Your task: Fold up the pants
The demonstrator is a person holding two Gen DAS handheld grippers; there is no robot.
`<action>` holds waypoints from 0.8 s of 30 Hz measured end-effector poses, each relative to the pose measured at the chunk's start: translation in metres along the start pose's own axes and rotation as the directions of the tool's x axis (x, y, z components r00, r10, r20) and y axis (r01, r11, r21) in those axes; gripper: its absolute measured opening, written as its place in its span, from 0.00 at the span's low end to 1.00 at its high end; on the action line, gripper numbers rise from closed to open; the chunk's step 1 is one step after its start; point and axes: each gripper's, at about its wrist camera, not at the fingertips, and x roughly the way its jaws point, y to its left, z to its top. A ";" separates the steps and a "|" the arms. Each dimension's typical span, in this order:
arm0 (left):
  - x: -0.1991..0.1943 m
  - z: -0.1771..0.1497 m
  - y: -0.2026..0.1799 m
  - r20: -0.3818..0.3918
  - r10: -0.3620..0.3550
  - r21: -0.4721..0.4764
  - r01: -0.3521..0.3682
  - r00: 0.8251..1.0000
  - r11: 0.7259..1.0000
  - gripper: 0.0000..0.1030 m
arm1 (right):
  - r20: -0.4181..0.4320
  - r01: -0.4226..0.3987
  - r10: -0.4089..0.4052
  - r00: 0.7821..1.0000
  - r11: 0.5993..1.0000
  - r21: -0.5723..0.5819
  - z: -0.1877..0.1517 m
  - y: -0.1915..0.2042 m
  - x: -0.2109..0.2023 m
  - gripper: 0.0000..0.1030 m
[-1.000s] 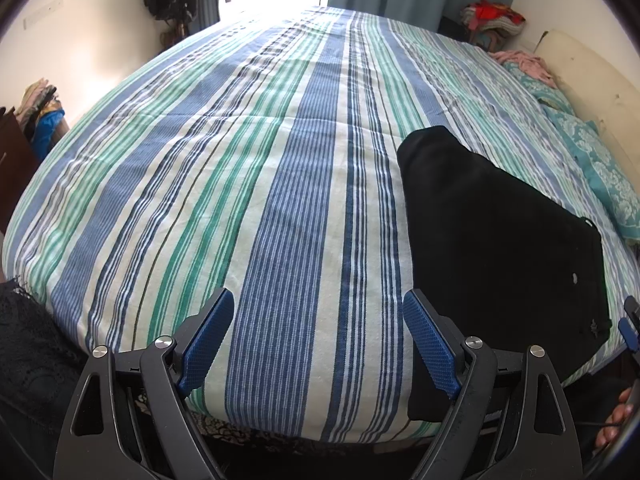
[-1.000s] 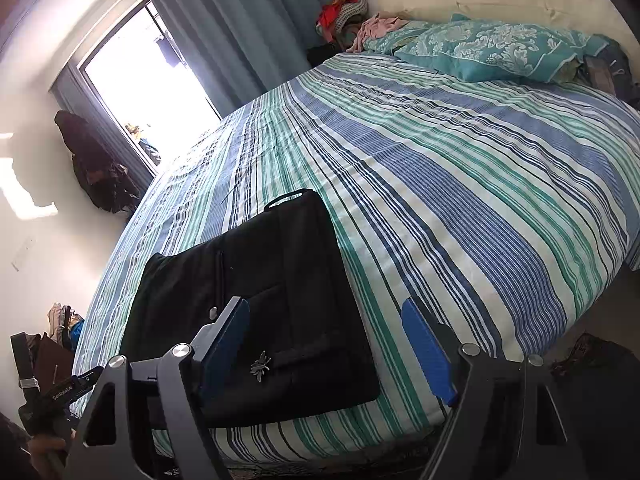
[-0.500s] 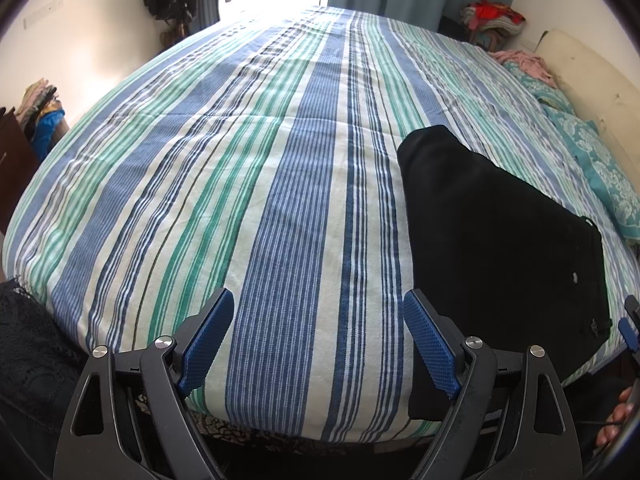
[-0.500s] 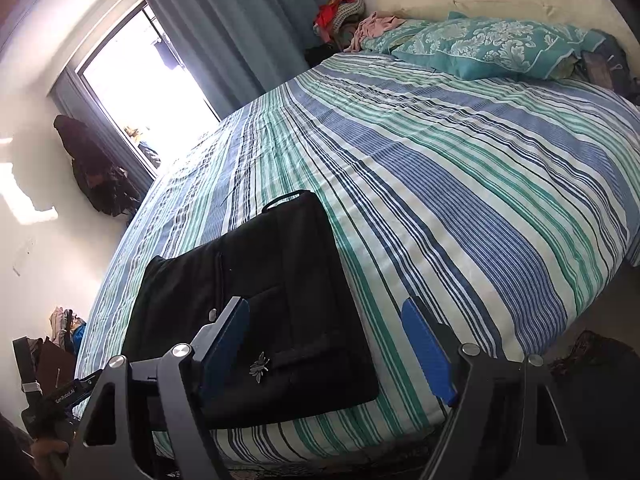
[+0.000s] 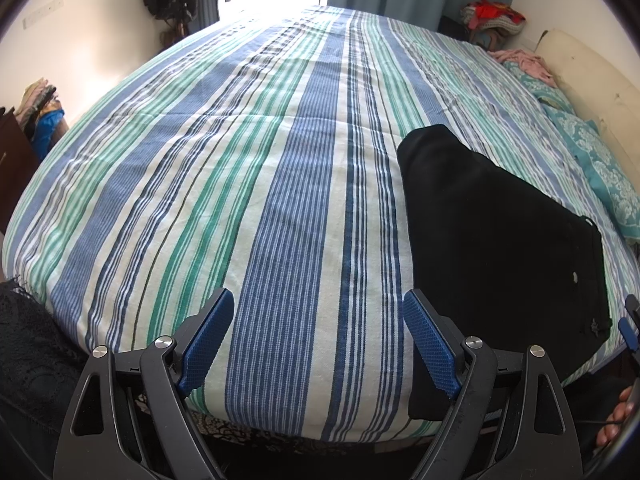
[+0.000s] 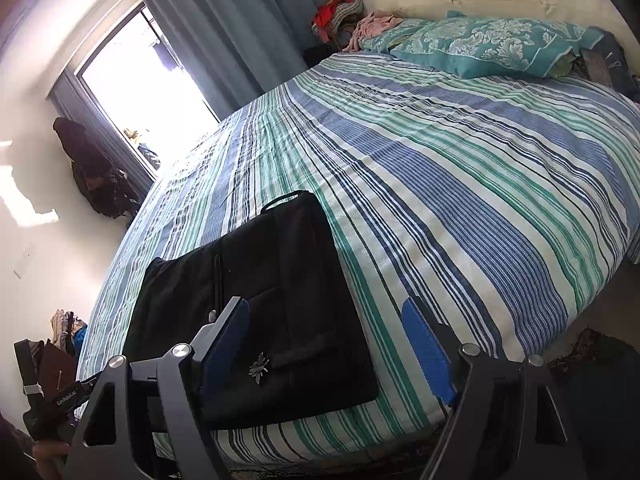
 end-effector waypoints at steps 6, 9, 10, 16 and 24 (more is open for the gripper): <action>0.004 0.011 0.007 -0.068 -0.188 -0.046 0.186 0.980 0.982 0.85 | 0.032 -0.057 0.054 0.998 0.994 0.092 0.010 -0.017 -0.006 0.76; 0.022 0.024 0.007 -0.188 -0.375 -0.091 0.364 0.908 0.927 0.89 | -0.028 -0.144 0.153 0.988 0.969 0.200 0.030 -0.042 0.007 0.77; 0.030 0.027 0.002 -0.236 -0.429 -0.108 0.416 0.872 0.903 0.89 | -0.077 -0.183 0.204 0.976 0.958 0.222 0.038 -0.049 0.017 0.78; 0.069 0.036 -0.025 -0.336 -0.476 -0.112 0.467 0.813 0.877 0.89 | -0.462 -0.315 0.337 0.820 0.941 0.126 0.051 -0.032 0.094 0.78; 0.079 0.029 -0.070 -0.381 -0.428 -0.023 0.454 0.820 0.891 0.50 | -0.582 -0.376 0.321 0.747 0.926 0.028 0.029 0.002 0.137 0.63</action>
